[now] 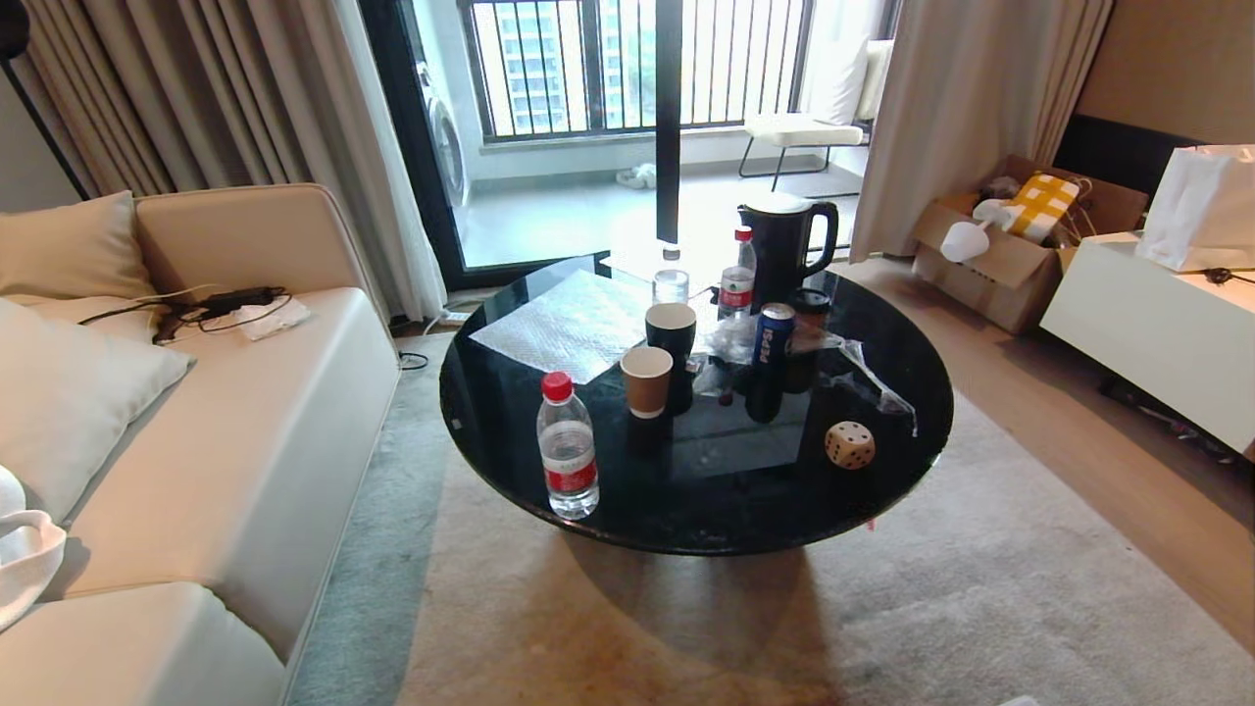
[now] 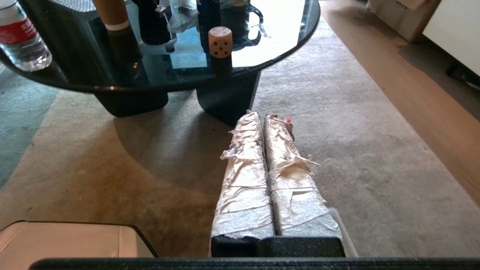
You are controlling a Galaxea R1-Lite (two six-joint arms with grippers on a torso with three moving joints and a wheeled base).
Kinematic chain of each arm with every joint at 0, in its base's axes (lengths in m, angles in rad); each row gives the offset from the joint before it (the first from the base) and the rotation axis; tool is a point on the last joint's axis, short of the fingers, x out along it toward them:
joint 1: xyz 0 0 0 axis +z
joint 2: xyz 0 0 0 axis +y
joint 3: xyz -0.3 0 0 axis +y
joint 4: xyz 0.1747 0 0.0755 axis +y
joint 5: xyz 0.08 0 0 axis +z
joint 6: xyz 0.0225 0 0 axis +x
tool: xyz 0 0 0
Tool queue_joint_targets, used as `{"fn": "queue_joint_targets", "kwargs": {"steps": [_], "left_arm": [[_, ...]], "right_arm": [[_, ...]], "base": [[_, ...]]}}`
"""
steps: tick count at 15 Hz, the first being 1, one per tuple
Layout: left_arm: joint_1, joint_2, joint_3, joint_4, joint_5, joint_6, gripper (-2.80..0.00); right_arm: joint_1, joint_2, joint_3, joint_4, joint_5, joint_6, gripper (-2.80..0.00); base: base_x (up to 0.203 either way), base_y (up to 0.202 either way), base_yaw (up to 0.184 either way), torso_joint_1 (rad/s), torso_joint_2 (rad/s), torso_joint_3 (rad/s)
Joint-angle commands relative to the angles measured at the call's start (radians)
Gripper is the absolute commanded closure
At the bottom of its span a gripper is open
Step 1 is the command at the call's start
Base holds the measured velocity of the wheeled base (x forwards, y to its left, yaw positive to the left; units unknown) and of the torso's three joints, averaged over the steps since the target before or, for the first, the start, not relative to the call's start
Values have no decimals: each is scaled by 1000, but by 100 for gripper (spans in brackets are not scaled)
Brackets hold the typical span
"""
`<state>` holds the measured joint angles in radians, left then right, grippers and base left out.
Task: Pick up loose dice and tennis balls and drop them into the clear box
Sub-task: Pick up toys out of the box
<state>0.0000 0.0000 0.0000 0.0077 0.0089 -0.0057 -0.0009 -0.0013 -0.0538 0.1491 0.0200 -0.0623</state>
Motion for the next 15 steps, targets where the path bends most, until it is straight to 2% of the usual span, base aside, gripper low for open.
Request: {"fn": "queue_joint_targets", "kwargs": {"steps": [1,15], "left_arm": [[0,0,0,0,0,0,0],[0,0,0,0,0,-2,0]], "right_arm": [[-1,1,0,1,0,-1,0],[-1,0,0,0,0,-2,0]], "base": [[184,0,1,-1,7,2],[183,0,-1,1,3,2]]}}
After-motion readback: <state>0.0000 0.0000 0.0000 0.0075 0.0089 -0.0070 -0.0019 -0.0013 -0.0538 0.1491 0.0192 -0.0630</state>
